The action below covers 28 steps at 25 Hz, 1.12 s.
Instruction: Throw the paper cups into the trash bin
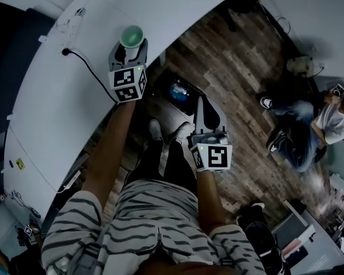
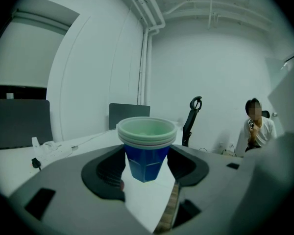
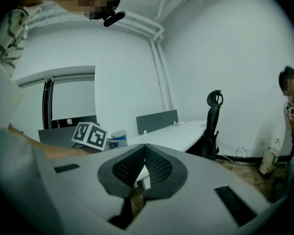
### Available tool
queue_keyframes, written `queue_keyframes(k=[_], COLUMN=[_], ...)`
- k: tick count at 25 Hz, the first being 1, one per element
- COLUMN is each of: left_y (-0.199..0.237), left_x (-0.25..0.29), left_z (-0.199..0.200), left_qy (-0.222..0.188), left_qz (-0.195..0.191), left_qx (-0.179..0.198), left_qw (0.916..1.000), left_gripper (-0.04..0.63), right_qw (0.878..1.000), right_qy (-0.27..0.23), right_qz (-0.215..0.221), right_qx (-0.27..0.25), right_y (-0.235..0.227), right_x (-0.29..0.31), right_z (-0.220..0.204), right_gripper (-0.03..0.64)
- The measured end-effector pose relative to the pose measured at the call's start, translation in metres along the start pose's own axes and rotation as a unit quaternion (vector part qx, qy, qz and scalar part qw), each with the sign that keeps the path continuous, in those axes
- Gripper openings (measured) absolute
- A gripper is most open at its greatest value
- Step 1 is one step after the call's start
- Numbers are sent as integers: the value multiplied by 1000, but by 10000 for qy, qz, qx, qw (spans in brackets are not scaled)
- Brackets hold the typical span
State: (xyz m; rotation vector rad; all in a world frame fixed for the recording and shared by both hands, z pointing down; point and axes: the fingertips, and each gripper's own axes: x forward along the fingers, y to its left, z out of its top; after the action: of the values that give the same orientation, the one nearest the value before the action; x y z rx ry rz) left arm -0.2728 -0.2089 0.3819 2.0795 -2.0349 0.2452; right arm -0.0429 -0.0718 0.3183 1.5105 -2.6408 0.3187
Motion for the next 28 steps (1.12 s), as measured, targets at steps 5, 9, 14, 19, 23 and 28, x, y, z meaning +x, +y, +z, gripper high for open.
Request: queue_keyframes(k=[5,9,14,19,23,28], left_y=[-12,-24,-42,-67,-86,-111], left_x=[-20,-34,-59,-85,-102,-126], left_z=[14,24,31,39,53,63], left_qy=[-52,-104,-98,-139,-235,-299], left_qz=[-78,-148,-283,-489,-705,-922], left_qx=[24,42,76,8,-6,92], left_qw=[10000,9998,9995,9987,9972,9953], left_gripper=[285,285,285,285,285,285], right_qw=[9999,9999,9998,9997,9993,9988], right_qy=[-64,-125,-152,-215,-302,-342], right_qz=[-34,-64,-88,-116,-222,-334], right_qx=[100,63,12,-9,-47,-97], right_y=[0,-2,0,-3,-8,-14], right_x=[-12,-22,-34,-50,-59,-72], right_z=[9,18,29,39,46,55], right_gripper=[9,9,9,9,9,9])
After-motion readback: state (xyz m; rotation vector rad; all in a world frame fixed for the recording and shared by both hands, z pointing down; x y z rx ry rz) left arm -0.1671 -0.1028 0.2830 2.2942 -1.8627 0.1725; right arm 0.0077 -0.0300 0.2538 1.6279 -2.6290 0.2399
